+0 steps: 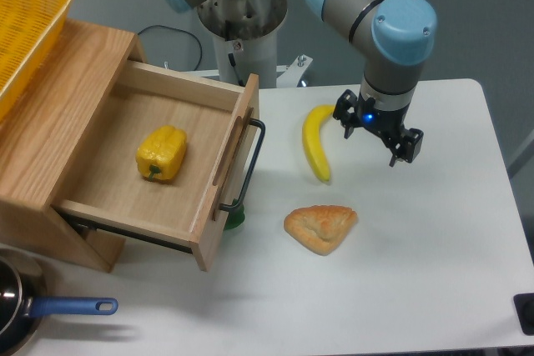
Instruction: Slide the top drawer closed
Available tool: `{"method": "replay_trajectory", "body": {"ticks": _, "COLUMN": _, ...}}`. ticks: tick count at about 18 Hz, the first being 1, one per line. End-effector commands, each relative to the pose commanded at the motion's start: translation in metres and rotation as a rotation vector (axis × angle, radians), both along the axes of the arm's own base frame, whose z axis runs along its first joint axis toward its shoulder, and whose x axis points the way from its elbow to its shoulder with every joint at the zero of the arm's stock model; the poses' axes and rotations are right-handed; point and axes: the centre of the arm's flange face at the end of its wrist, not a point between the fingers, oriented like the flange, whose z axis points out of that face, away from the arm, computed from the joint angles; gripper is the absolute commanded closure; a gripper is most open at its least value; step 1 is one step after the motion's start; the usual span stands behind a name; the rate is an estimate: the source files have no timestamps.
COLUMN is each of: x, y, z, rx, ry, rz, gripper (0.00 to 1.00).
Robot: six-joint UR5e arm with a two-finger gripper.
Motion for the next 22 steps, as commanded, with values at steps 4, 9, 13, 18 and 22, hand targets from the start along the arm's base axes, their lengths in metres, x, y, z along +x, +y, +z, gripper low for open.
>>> {"method": "replay_trajectory", "body": {"ticks": 4, "x": 0.001, "y": 0.006, "z": 0.004, "rx": 0.029, "ry": -0.004, "rz": 0.061, "gripper": 0.00}}
{"method": "replay_trajectory", "body": {"ticks": 9, "x": 0.004, "y": 0.003, "z": -0.004, "rx": 0.031, "ry": -0.026, "rz": 0.172, "gripper": 0.00}}
{"method": "replay_trajectory", "body": {"ticks": 13, "x": 0.008, "y": 0.005, "z": 0.004, "rx": 0.048, "ry": -0.022, "rz": 0.288, "gripper": 0.00}}
{"method": "replay_trajectory", "body": {"ticks": 18, "x": 0.023, "y": 0.010, "z": 0.020, "rx": 0.062, "ry": -0.001, "rz": 0.335, "gripper": 0.13}}
{"method": "replay_trajectory", "body": {"ticks": 22, "x": 0.041, "y": 0.027, "z": 0.030, "rx": 0.079, "ry": 0.005, "rz": 0.368, "gripper": 0.49}}
